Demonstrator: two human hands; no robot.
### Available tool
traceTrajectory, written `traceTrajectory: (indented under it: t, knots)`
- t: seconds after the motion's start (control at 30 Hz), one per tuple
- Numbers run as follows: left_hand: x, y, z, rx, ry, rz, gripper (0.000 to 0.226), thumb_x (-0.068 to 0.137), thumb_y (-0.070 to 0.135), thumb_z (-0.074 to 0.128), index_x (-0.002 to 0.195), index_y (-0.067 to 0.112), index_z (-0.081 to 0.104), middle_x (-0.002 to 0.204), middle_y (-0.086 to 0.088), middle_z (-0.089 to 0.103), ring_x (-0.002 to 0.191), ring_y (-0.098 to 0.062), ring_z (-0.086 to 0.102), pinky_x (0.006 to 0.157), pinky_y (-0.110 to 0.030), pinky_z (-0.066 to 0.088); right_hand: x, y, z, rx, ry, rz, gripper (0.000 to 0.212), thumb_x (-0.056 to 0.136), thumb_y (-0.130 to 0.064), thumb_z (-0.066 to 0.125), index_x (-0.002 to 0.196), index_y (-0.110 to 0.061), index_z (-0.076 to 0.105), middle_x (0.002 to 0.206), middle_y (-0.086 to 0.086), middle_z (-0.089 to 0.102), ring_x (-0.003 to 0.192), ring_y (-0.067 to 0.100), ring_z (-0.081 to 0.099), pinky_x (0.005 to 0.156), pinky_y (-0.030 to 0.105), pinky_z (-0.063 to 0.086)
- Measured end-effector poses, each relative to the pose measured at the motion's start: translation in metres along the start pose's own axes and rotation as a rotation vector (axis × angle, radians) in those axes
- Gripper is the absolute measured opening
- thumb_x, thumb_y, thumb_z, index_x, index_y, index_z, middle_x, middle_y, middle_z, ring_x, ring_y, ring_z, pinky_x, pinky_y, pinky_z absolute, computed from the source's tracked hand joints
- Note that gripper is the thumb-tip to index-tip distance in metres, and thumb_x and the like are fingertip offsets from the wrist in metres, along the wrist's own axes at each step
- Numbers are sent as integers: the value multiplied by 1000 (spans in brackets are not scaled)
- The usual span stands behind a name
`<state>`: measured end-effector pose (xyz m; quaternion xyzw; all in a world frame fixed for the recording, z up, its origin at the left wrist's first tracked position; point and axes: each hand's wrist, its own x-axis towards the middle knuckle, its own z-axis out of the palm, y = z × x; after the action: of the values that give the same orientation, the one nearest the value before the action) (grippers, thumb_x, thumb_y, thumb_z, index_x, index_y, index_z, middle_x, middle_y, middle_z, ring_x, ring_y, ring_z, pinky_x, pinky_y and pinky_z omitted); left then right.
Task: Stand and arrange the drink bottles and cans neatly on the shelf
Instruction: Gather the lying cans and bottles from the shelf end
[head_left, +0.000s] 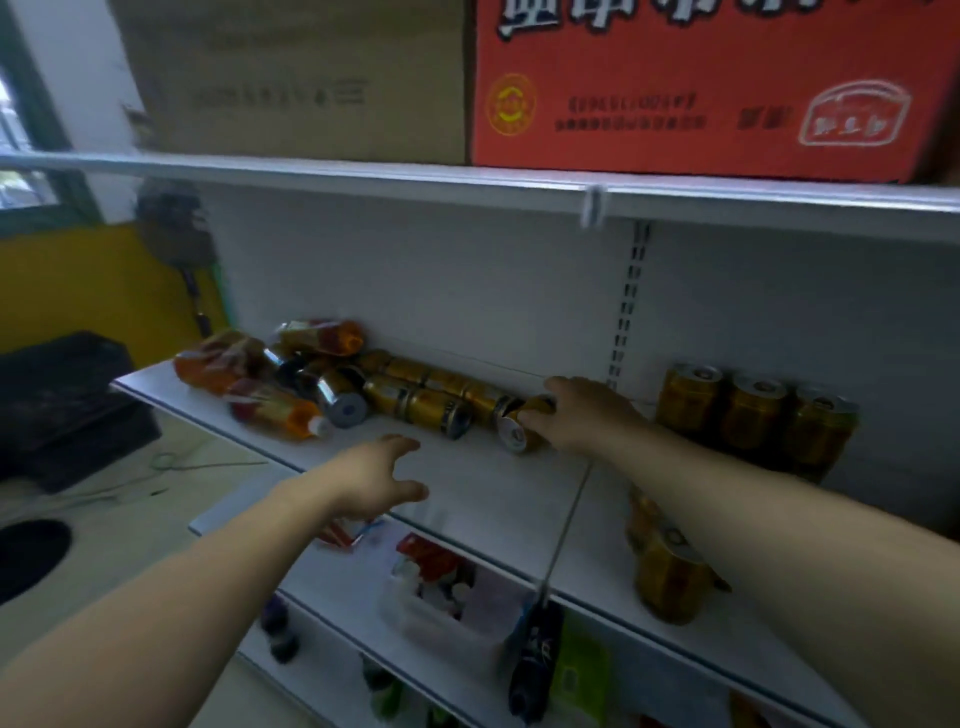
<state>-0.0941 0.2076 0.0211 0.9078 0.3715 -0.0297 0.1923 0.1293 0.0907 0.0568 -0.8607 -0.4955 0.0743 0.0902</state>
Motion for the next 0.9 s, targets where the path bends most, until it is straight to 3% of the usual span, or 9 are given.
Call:
traceTrajectory:
  t: [0.23,0.4,0.6,0.77,0.9]
  knots:
    - [-6,-130,-47,14,48,-75,72,88,44,59,148,20,28,153,-5,30,136,-22,35,107,-29,31,60,-135,41,23,-16,-42,70,89,-62,49,142,-18,42,145,9,46,127,29,49,102,37,42]
    - [10,-194,-65,13,62,-96,71,87,44,61,146,18,32,149,-5,37,133,-21,39,107,-30,34,94,-192,71,29,-68,-35,74,91,-60,50,148,-17,33,150,11,40,135,31,40,105,38,39]
    - [69,-237,-74,106,92,-66,79,86,43,62,150,19,23,156,-5,22,142,-24,25,114,-35,29,158,-228,99,73,-91,-48,67,91,-53,54,144,-15,38,146,11,45,129,29,47,97,35,41]
    - [128,-265,-81,331,68,12,94,82,38,69,152,27,7,160,1,4,147,-23,-1,119,-46,7,225,-254,122,64,-128,-46,73,94,-51,51,151,-12,26,151,14,36,134,32,40,104,41,40]
    - [164,-290,-84,448,-22,117,98,76,45,72,150,32,9,158,0,11,146,-26,4,116,-52,5,251,-267,140,-34,-181,5,73,91,-61,48,140,-9,37,138,15,49,125,32,46,89,37,42]
